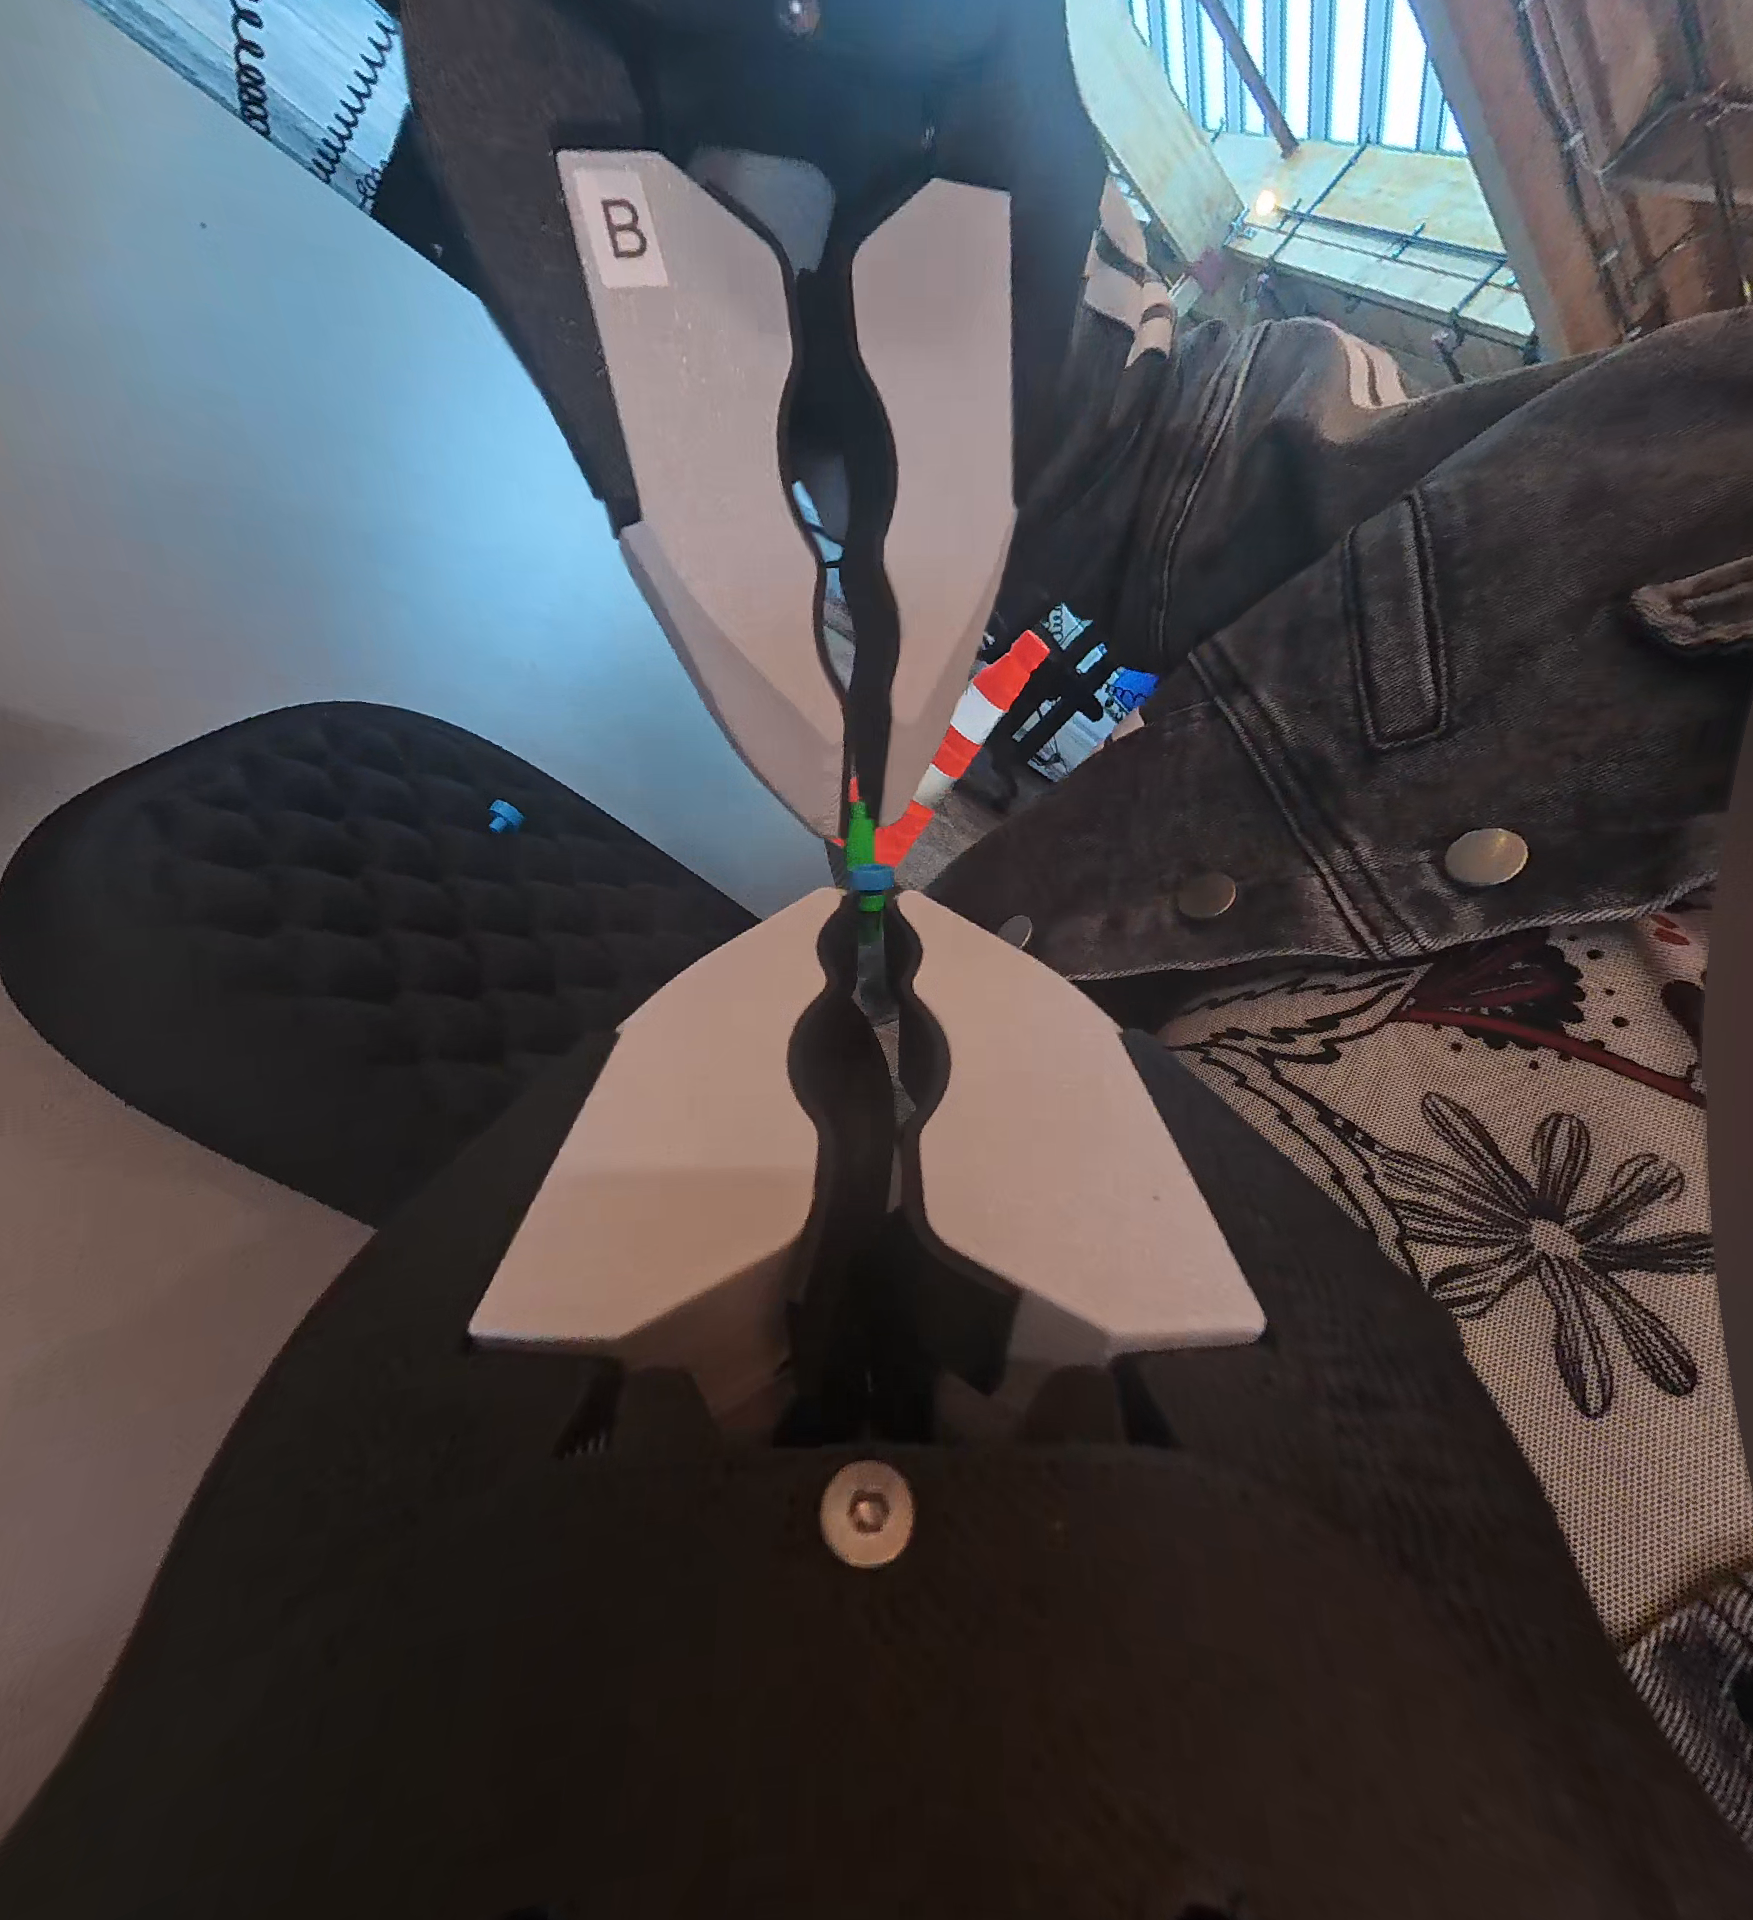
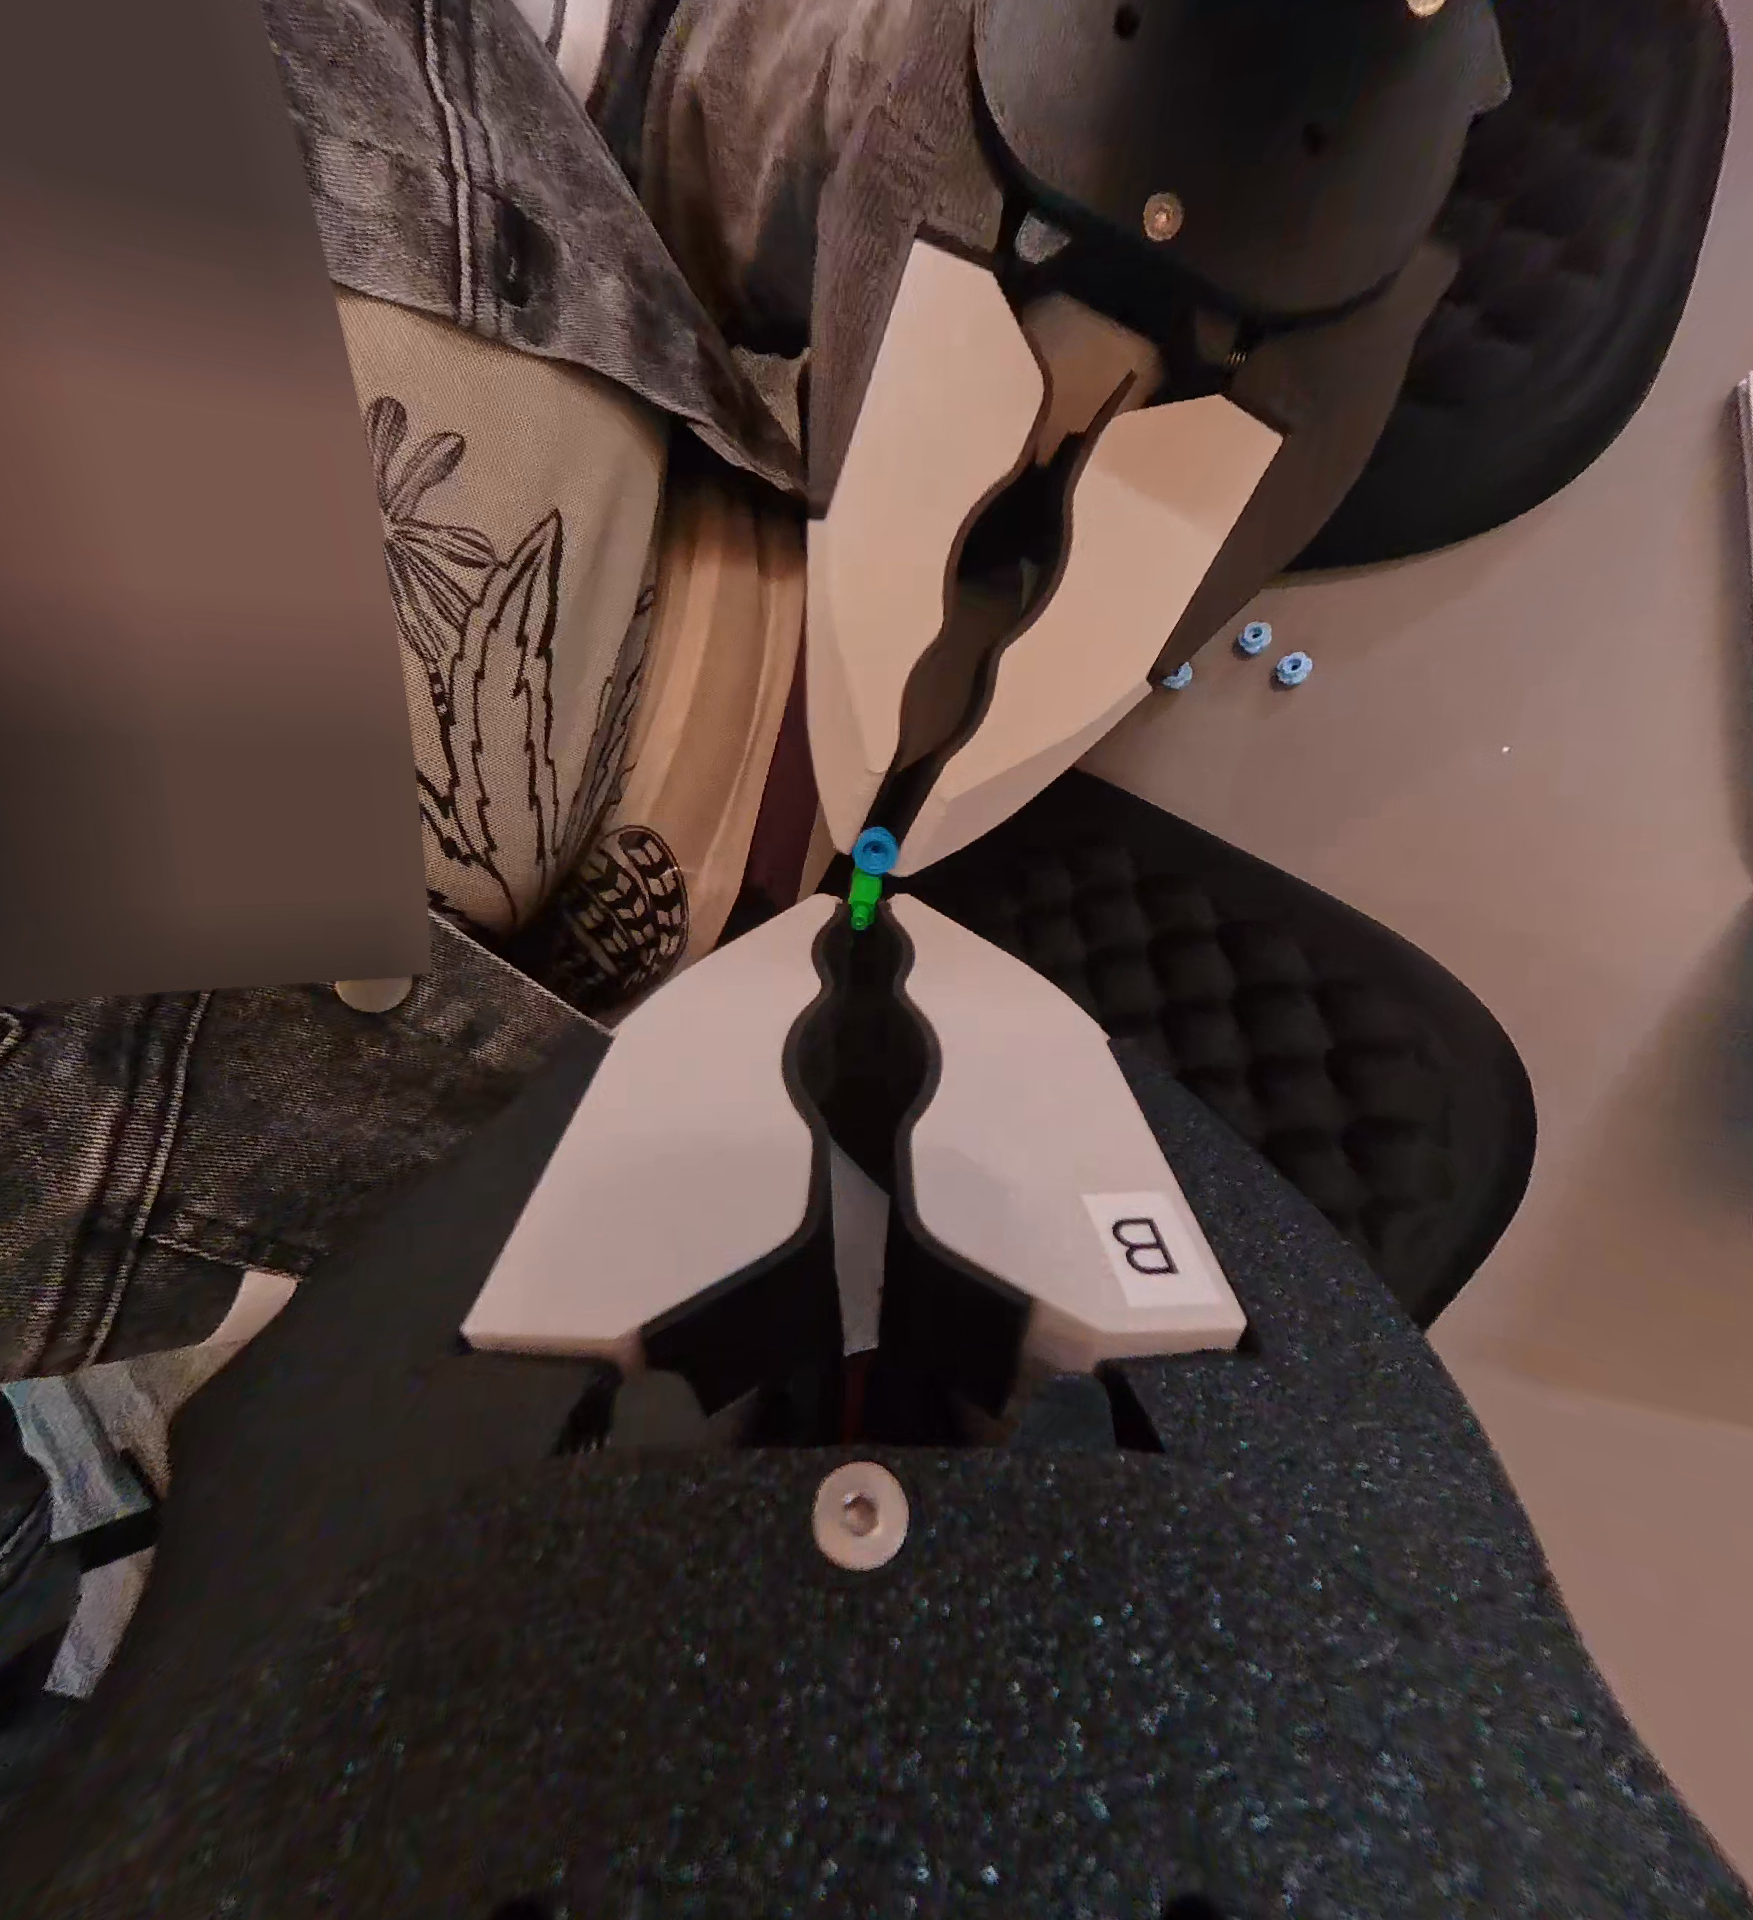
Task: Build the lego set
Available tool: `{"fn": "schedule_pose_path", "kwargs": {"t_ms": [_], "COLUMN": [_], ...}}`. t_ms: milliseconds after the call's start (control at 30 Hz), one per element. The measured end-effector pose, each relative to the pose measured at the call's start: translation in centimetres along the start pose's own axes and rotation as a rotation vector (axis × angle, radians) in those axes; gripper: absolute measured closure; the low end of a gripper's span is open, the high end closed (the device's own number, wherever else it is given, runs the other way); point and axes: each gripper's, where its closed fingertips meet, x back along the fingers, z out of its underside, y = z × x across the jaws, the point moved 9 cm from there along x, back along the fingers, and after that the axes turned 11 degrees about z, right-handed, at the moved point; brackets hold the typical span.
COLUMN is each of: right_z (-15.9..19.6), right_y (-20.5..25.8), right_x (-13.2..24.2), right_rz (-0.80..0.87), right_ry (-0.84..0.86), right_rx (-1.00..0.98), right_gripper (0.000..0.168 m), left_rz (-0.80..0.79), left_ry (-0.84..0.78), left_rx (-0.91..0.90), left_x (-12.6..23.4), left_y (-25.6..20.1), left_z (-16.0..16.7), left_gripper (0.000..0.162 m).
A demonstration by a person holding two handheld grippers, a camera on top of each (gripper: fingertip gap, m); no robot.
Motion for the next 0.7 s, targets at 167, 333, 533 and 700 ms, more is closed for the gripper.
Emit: {"fn": "schedule_pose_path", "kwargs": {"t_ms": [167, 333, 533, 700], "right_z": [-0.34, -0.48, -0.47, -0.65], "right_y": [-0.08, -0.17, -0.1, 0.01], "right_x": [-0.1, 0.18, 0.38, 0.5], "right_rz": [-0.005, 0.003, 0.035, 0.078], "right_ry": [0.015, -0.016, -0.052, -0.096], "right_rx": [0.012, 0.003, 0.007, 0.001], "right_gripper": [0.164, 0.164, 0.164, 0.164], "left_rz": [0.001, -0.005, -0.009, -0.024], "left_ry": [-0.007, -0.046, -0.083, -0.115], "left_rx": [0.001, -0.008, -0.014, -0.026], "left_x": [0.09, 0.43, 0.75, 1.0], "left_y": [0.02, -0.02, -0.07, -0.12], "left_z": [0.01, -0.1, -0.19, -0.24], "left_gripper": [0.157, 0.157, 0.157, 0.158]}}
